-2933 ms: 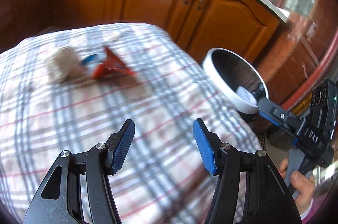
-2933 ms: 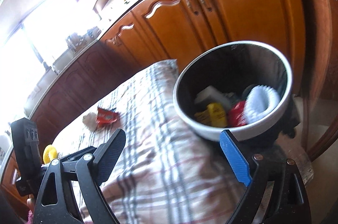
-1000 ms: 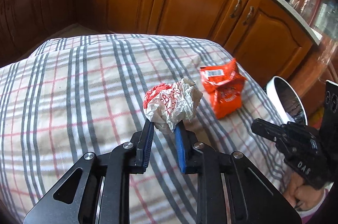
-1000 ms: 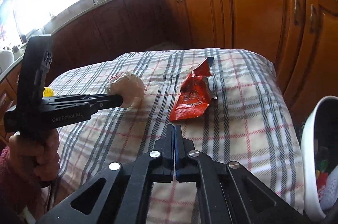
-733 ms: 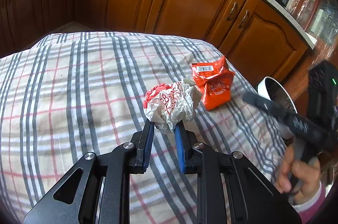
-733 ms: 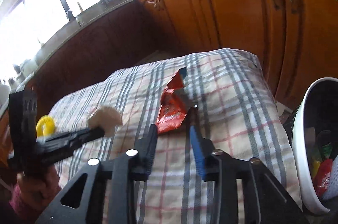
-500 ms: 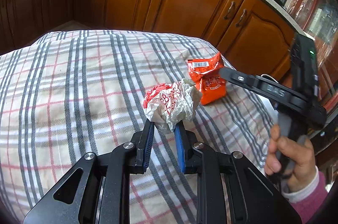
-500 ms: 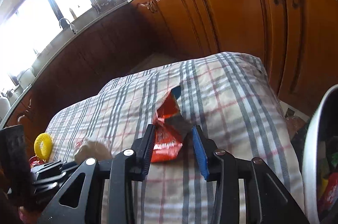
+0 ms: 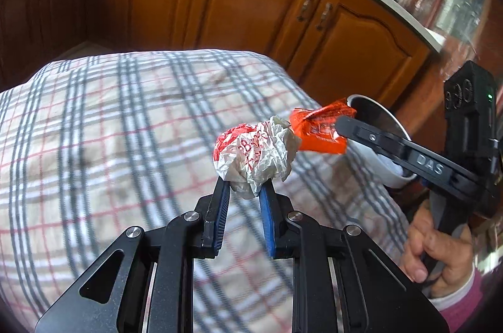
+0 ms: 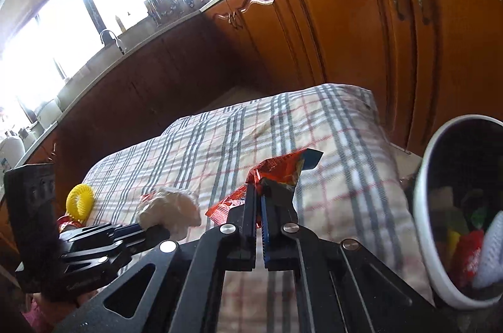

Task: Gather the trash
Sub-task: 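Carry the crumpled paper in the left tool over the bin while the right tool carries the orange packet, then open the left tool to drop the paper into the bin while the right tool releases the packet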

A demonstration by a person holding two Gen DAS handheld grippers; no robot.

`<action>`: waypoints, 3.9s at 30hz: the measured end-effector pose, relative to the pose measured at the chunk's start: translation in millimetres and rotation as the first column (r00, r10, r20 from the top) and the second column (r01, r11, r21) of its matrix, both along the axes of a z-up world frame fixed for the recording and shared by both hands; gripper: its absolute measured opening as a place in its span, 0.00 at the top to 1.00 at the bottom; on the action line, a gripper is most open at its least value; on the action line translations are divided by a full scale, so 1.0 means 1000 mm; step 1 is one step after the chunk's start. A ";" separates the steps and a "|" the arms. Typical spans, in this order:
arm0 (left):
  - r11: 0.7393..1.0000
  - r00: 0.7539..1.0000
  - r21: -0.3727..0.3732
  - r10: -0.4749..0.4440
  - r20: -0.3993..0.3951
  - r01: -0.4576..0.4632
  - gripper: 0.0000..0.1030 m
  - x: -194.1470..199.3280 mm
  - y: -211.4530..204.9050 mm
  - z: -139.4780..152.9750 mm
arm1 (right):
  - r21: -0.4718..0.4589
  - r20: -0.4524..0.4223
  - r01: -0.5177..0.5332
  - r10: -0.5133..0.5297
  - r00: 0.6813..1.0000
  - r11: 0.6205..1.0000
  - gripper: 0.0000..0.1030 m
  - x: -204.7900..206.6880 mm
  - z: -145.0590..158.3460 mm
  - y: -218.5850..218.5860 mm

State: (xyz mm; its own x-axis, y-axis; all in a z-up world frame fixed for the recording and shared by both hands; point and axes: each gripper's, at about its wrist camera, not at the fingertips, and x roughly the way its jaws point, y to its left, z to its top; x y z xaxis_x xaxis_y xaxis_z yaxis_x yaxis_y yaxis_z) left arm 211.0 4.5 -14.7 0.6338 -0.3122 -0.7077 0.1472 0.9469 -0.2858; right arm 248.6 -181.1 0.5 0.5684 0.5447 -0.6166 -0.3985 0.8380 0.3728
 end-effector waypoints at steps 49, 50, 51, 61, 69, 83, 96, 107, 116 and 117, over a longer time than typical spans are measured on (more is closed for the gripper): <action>0.955 0.957 0.123 -0.280 0.067 0.271 0.83 -0.014 -0.184 0.035 | 0.046 0.083 0.305 -0.308 0.948 0.951 0.98 -0.088 0.024 -0.187; 0.954 0.957 0.126 -0.281 0.068 0.271 0.83 -0.014 -0.185 0.035 | 0.046 0.082 0.306 -0.309 0.947 0.951 0.98 -0.088 0.024 -0.188; 0.954 0.957 0.128 -0.282 0.069 0.272 0.83 -0.013 -0.187 0.035 | 0.046 0.082 0.307 -0.310 0.947 0.951 0.98 -0.087 0.024 -0.189; 0.949 0.953 0.146 -0.293 0.071 0.281 0.83 -0.001 -0.204 0.040 | 0.045 0.085 0.317 -0.319 0.944 0.947 0.98 -0.082 0.024 -0.196; 0.944 0.951 0.158 -0.301 0.066 0.288 0.83 0.009 -0.214 0.038 | 0.048 0.089 0.324 -0.327 0.941 0.945 0.98 -0.076 0.025 -0.200; 0.935 0.948 0.193 -0.313 0.061 0.296 0.83 0.038 -0.236 0.041 | 0.020 0.070 0.320 -0.321 0.945 0.947 0.98 -0.051 0.018 -0.205; 0.936 0.952 0.194 -0.304 0.030 0.293 0.82 0.067 -0.242 0.033 | -0.016 0.049 0.306 -0.305 0.951 0.952 0.98 -0.026 0.011 -0.204; 0.934 0.953 0.198 -0.304 0.002 0.297 0.82 0.080 -0.252 0.024 | -0.052 0.016 0.304 -0.303 0.953 0.951 0.98 -0.012 0.002 -0.202; 0.933 0.952 0.198 -0.306 -0.002 0.300 0.82 0.087 -0.258 0.021 | -0.065 0.004 0.307 -0.307 0.952 0.949 0.98 -0.002 0.001 -0.202; 0.933 0.952 0.198 -0.306 -0.002 0.300 0.82 0.088 -0.258 0.021 | -0.067 0.003 0.306 -0.307 0.952 0.950 0.98 -0.002 0.001 -0.202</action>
State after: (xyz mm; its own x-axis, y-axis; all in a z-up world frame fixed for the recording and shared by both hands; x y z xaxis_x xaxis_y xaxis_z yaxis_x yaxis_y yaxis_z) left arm 298.7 -253.8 6.4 0.5510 -0.3517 -0.7567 0.4414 0.8924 -0.0934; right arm 247.0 -382.8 1.2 0.6972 0.3029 -0.6497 -0.1161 0.9421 0.3146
